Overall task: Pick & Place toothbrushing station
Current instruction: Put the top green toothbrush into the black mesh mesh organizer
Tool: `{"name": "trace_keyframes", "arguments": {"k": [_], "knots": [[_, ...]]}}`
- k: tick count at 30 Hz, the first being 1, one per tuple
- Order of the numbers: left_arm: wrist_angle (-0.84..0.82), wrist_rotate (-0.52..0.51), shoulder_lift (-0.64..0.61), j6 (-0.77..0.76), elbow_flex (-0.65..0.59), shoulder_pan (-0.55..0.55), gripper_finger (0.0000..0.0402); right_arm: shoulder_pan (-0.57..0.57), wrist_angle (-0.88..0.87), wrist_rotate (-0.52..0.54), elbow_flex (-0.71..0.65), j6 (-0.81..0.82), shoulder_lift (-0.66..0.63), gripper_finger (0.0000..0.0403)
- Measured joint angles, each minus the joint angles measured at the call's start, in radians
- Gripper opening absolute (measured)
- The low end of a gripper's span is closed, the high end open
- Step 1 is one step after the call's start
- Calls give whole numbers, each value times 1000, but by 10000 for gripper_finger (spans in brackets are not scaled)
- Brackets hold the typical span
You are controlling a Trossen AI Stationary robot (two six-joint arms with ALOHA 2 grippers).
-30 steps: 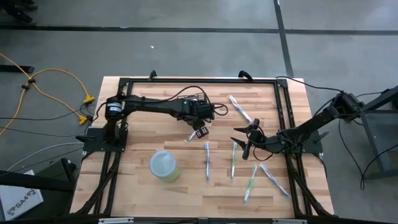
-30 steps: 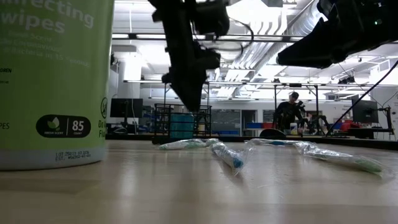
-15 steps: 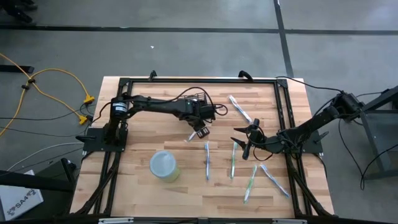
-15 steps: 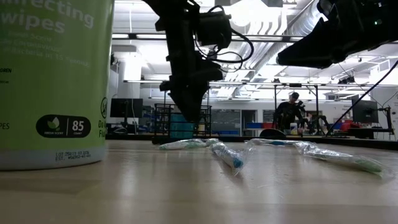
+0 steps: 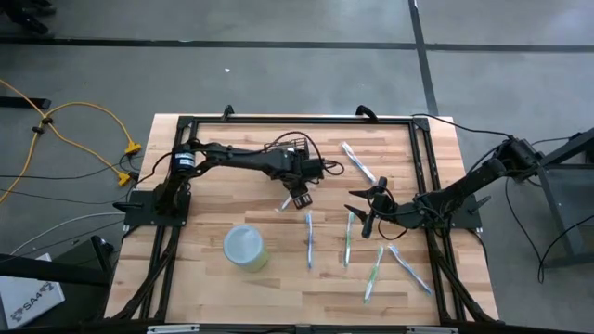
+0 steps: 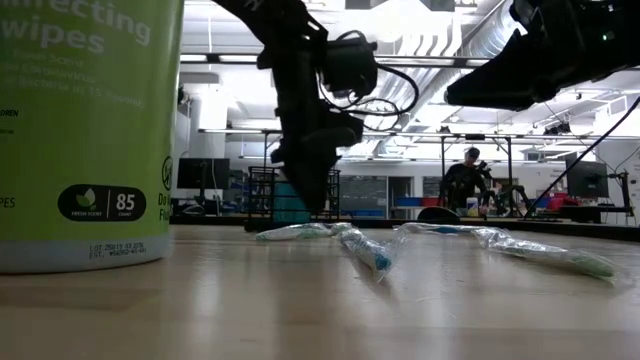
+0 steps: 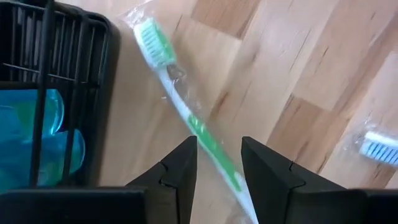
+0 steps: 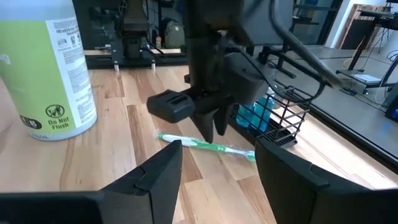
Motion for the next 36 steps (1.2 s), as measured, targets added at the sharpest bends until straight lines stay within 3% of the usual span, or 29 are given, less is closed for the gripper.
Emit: {"name": "trace_keyframes", "arguments": {"k": [14, 36], "knots": [[4, 46, 6, 83, 0, 55, 119, 0, 2, 0, 0, 0, 0, 195], [13, -14, 28, -60, 3, 25, 119, 0, 1, 0, 0, 0, 0, 195]]}}
